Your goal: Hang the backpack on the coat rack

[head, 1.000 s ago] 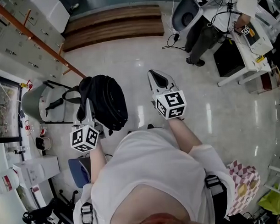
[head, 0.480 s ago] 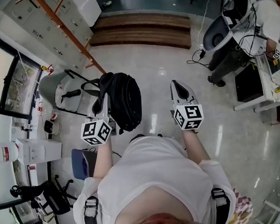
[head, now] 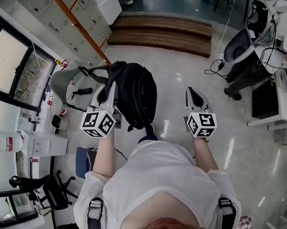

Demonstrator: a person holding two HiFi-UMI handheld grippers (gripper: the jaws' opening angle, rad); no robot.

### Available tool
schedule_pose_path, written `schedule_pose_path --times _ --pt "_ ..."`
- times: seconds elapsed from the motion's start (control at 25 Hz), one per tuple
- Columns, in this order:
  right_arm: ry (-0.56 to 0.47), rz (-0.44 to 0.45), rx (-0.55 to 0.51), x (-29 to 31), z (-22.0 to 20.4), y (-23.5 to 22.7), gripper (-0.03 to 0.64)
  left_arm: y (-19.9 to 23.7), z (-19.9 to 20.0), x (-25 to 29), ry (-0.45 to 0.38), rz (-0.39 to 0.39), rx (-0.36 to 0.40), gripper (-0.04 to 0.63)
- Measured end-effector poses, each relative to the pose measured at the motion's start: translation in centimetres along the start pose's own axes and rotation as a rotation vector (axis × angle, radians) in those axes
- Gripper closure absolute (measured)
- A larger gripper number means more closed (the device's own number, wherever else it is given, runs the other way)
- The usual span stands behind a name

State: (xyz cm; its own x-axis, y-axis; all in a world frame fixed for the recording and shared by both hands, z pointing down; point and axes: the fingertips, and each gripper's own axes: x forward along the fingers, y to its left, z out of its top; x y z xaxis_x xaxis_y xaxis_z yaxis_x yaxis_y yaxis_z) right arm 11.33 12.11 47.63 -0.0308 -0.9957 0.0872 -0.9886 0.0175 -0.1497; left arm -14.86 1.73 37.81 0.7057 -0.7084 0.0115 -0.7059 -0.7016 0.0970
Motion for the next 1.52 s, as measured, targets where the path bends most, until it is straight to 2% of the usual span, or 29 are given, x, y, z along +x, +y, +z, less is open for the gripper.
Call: schedule_pose_path --times 0.36,1.0,1.24,1.52 --pt "0.004 -0.025 0.026 5.7 -0.2 -2.6 0.609 2.9 3.6 7.1 -0.032 -0.055 0.028 0.538" --pt "0.03 -0.077 0.054 25.7 0.4 -2.9 0.608 15.0 10.4 21.9 -0.057 -0.177 0.064 0.538" --pt "0.05 -0.086 0.071 30.3 -0.1 -3.8 0.607 18.4 12.6 26.1 -0.067 -0.162 0.081 0.538" --pt "0.096 -0.035 0.077 33.8 -0.6 -5.4 0.607 20.3 14.9 28.6 -0.09 -0.103 0.107 0.538"
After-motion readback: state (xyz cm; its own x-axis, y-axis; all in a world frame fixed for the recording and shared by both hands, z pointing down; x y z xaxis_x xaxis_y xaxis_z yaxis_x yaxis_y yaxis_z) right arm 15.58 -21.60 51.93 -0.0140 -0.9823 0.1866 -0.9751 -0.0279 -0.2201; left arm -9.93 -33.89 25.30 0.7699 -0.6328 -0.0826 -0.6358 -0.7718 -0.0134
